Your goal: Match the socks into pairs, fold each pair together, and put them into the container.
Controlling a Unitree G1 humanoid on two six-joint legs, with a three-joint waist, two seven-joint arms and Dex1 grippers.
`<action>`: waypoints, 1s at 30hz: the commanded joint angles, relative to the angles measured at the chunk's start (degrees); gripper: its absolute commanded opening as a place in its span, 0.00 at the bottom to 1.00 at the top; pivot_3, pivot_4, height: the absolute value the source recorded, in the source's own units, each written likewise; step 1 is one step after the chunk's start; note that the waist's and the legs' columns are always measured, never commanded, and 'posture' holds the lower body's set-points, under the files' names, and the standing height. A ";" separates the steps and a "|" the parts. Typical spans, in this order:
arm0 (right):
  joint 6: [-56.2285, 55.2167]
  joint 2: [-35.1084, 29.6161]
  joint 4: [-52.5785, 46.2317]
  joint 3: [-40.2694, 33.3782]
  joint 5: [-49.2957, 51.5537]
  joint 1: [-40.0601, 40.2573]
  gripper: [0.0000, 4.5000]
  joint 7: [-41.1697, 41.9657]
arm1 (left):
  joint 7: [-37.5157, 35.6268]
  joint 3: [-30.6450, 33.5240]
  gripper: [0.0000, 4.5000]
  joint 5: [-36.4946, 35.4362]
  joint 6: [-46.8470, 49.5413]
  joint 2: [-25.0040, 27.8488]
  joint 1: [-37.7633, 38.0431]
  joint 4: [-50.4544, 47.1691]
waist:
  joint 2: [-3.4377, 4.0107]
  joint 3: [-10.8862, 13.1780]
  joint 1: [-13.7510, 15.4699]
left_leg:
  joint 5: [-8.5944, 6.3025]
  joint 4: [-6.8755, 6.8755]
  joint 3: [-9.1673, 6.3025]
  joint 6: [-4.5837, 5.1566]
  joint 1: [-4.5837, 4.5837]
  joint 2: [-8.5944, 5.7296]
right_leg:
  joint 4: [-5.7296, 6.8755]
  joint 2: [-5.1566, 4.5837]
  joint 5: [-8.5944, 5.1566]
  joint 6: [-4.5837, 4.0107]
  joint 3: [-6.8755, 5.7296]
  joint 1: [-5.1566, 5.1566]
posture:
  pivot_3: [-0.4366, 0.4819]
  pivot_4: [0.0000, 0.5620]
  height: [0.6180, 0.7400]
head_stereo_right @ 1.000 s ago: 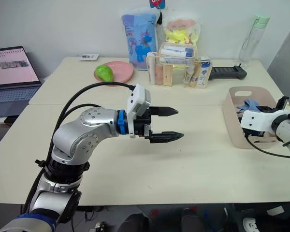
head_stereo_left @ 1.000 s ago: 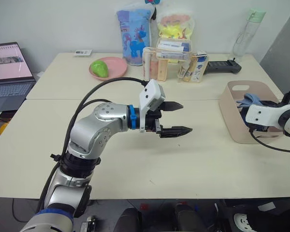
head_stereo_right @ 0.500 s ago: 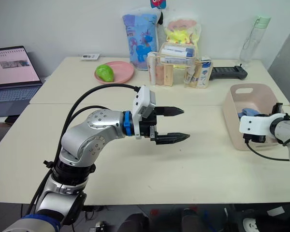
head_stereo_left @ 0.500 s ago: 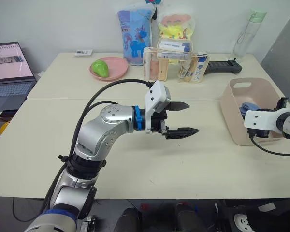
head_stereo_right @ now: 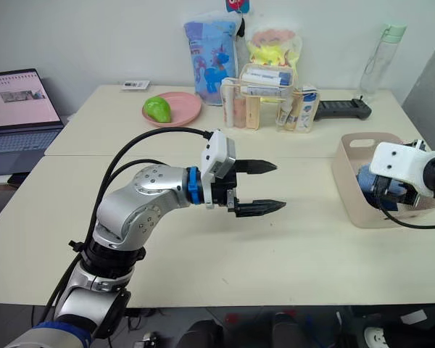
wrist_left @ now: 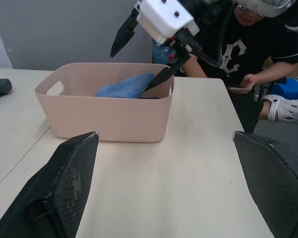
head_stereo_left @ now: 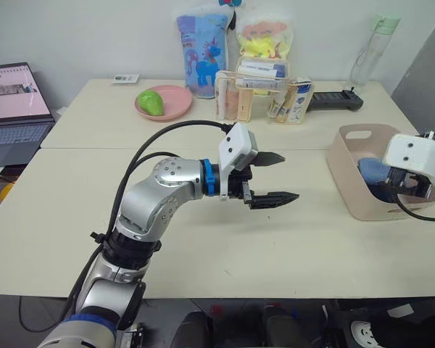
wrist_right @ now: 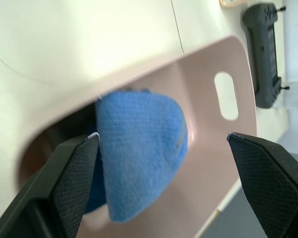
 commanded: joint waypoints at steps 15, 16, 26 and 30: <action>-3.74 6.46 11.82 8.32 -8.87 -5.12 1.00 -14.60 | -1.05 -0.50 1.00 0.67 -1.52 -0.04 0.85 -1.14 | 0.01 0.00 -0.05 | 0.03 0.00 0.01 -0.06 -0.04 0.00 | 0.02 -0.01 0.00 0.00 0.00 -0.05 | 0.48 0.27 0.69; -3.41 6.66 11.67 8.28 -8.63 -4.69 1.00 -14.22 | -0.98 -0.45 1.00 0.68 -1.43 0.02 0.92 -1.21 | 0.01 0.00 -0.05 | 0.03 0.00 0.03 -0.06 -0.04 0.00 | 0.02 -0.02 0.00 0.00 0.01 -0.05 | 0.48 0.27 0.69; -1.83 6.68 9.40 5.16 -6.91 -2.64 1.00 -14.03 | -0.67 -0.40 1.00 0.82 -1.47 0.07 1.23 -1.27 | 0.01 0.00 -0.04 | 0.03 0.01 0.00 -0.06 -0.04 0.00 | 0.03 -0.01 0.00 0.00 0.00 -0.05 | 0.48 0.27 0.69; -0.09 4.99 6.91 -0.91 -6.15 -1.88 1.00 -15.39 | -1.37 0.64 1.00 0.38 -1.27 1.29 1.55 -1.53 | 0.01 0.00 -0.02 | 0.03 0.01 0.01 -0.05 -0.05 0.00 | 0.03 -0.01 0.00 0.00 0.00 -0.05 | 0.48 0.27 0.69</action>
